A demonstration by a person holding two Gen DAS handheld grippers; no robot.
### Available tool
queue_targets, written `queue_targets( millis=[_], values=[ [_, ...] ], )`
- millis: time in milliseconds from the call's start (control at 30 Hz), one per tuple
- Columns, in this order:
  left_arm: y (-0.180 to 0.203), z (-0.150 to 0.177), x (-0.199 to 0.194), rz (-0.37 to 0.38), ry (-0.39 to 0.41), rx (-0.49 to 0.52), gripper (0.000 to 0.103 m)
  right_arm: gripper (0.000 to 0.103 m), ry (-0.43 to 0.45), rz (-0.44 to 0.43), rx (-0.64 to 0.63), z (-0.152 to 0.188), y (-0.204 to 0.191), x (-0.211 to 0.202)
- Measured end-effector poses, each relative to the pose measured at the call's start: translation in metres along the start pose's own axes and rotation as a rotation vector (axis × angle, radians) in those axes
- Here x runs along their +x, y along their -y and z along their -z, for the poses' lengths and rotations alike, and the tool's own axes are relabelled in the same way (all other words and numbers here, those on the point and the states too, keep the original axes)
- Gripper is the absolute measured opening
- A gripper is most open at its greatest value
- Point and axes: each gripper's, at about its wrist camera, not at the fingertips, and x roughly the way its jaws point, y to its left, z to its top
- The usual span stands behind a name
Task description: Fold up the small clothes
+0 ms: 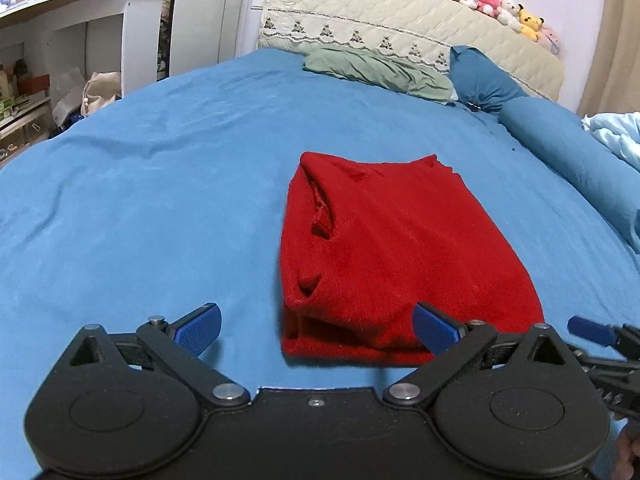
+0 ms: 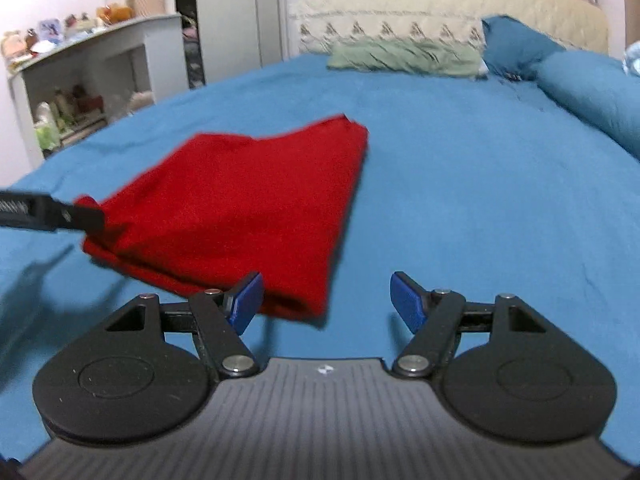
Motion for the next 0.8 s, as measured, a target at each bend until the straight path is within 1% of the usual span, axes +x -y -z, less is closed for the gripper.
queue_targets(
  millis=[67,167,233,500,600,700,733,767,800],
  values=[
    [0.001,0.000,0.002,-0.003,-0.002,0.002,0.103,0.084,-0.018,0.007,-0.002,0.002,-0.006,0.017],
    [0.002,0.001,0.002,-0.006,0.000,0.005,0.103,0.084,-0.046,0.009,-0.007,0.007,-0.007,0.022],
    [0.001,0.001,0.002,-0.004,0.004,0.003,0.103,0.084,-0.055,0.015,-0.012,0.005,-0.007,0.028],
    [0.001,0.001,0.003,-0.010,0.002,0.010,0.103,0.084,0.015,0.016,0.066,-0.005,-0.006,0.027],
    [0.002,0.002,0.003,-0.014,0.005,0.007,0.103,0.084,-0.001,0.025,0.063,-0.008,-0.009,0.035],
    [0.001,0.001,0.002,-0.021,0.016,-0.001,0.103,0.081,-0.035,0.060,0.049,-0.009,-0.013,0.044],
    [-0.001,0.001,0.001,-0.022,0.021,-0.005,0.103,0.075,-0.030,0.072,0.049,-0.011,-0.012,0.044],
    [-0.002,0.000,0.000,-0.025,0.028,-0.008,0.103,0.073,-0.010,0.097,0.041,-0.014,-0.011,0.040],
    [-0.004,-0.001,-0.001,-0.032,0.035,-0.013,0.103,0.072,0.028,0.136,0.032,-0.017,-0.010,0.033]
  ],
)
